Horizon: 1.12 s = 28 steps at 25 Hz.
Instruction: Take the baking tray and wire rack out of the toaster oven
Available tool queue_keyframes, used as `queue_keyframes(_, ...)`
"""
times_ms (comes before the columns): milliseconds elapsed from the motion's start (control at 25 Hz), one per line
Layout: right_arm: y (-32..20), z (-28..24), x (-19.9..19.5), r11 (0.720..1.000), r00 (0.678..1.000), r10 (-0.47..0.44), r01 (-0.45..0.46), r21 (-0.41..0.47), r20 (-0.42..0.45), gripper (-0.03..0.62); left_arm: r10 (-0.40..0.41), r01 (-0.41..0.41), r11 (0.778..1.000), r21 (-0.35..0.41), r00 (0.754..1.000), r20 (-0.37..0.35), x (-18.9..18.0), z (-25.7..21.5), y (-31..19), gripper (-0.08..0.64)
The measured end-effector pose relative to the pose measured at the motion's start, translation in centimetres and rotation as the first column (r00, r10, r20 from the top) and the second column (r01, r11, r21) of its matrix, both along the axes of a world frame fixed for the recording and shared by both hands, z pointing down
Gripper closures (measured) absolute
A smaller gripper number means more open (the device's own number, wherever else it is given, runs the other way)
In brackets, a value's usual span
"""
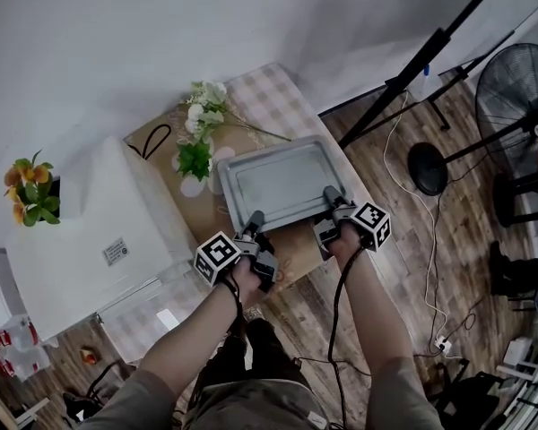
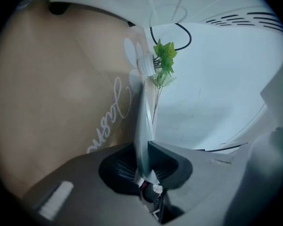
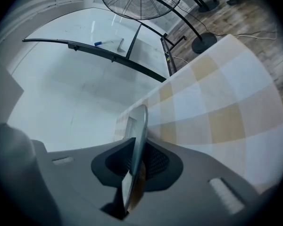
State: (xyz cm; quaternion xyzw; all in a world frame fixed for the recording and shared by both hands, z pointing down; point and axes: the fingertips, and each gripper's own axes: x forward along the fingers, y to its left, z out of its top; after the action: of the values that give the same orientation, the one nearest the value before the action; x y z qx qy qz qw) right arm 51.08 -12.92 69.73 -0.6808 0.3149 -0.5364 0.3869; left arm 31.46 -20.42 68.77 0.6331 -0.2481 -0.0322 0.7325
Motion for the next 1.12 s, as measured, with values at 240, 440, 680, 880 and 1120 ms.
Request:
queue_keyframes(240, -1.0, 0.5, 1.1, 0.996, 0.997, -0.06, 0.056, -0.072, -0.052, 0.51, -0.034, 0.034, 0.999, -0.033, 0.999, -0.001, 0.7, 0.8, 0.0, 0.519)
queue_keyframes(440, -1.3, 0.5, 0.7, 0.979, 0.981, -0.175, 0.164, -0.122, -0.084, 0.457, -0.081, 0.081, 0.995, -0.055, 0.997, -0.006, 0.7, 1.1, -0.5, 0.501)
queue_keyframes(680, -0.9, 0.0, -0.7, 0.953, 0.964, -0.253, 0.234, -0.193, -0.081, 0.319, -0.091, 0.091, 0.994, -0.053, 0.996, 0.014, 0.4, 0.5, -0.6, 0.386)
queue_keyframes(880, -0.6, -0.1, -0.9, 0.885, 0.92, -0.371, 0.309, -0.349, -0.125, 0.176, -0.042, 0.047, 0.995, -0.091, 0.998, 0.05, 0.2, 0.2, 0.5, 0.305)
queue_keyframes(1120, 0.8, -0.6, -1.0, 0.85, 0.901, -0.409, 0.32, -0.418, -0.144, 0.122, 0.001, 0.007, 0.994, -0.108, 0.998, 0.069, -0.6, 0.2, 2.1, 0.29)
